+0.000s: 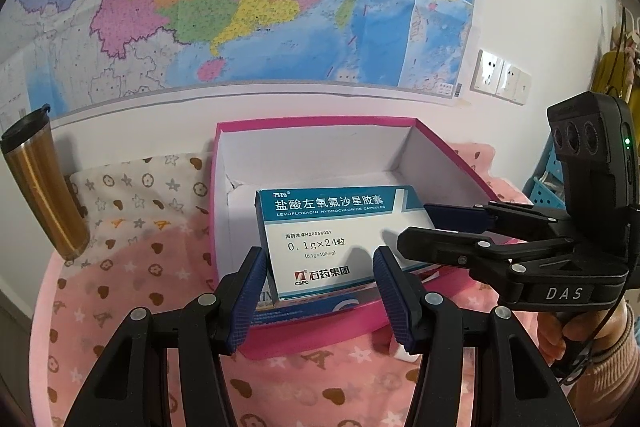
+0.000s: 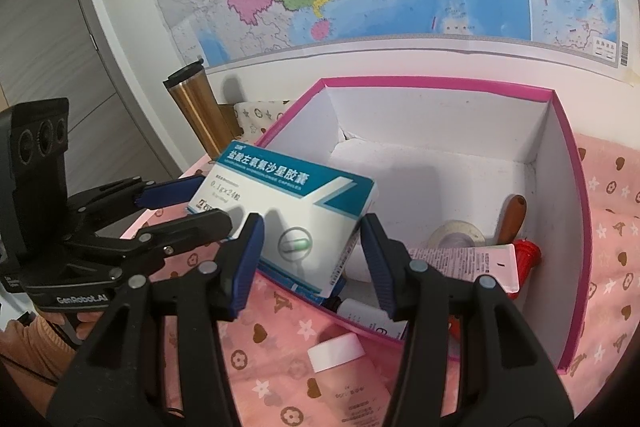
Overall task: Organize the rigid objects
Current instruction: 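Lower the blue-and-white medicine box with the left gripper into the pink box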
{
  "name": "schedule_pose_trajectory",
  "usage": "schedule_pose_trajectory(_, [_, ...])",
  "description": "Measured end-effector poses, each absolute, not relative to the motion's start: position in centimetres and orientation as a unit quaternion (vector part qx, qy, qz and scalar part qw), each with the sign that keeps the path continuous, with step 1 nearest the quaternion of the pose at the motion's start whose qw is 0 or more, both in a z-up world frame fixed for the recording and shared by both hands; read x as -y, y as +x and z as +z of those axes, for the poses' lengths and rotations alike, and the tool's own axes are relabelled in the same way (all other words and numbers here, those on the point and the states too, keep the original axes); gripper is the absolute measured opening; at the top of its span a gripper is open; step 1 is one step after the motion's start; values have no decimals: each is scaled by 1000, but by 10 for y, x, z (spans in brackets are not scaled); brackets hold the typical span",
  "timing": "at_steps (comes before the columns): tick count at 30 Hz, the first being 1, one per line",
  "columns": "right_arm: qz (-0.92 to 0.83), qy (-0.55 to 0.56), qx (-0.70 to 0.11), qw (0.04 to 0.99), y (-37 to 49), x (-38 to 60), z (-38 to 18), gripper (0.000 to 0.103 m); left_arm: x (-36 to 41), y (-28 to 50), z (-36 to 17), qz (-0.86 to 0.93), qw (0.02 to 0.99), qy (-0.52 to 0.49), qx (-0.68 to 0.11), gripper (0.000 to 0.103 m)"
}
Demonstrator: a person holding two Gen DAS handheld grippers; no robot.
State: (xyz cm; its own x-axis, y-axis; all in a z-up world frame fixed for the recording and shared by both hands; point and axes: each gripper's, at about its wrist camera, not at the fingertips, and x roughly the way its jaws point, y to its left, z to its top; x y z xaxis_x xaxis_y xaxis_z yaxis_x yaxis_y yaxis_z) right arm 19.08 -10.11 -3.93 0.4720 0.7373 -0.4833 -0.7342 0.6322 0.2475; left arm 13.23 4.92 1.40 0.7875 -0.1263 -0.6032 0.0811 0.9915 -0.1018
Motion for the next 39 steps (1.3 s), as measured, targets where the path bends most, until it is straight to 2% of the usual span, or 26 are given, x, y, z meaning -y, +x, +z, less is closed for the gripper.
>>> schedule_pose_trajectory(39, [422, 0, -297, 856, 204, 93, -42, 53, -55, 148, 1, -42, 938, -43, -341, 55])
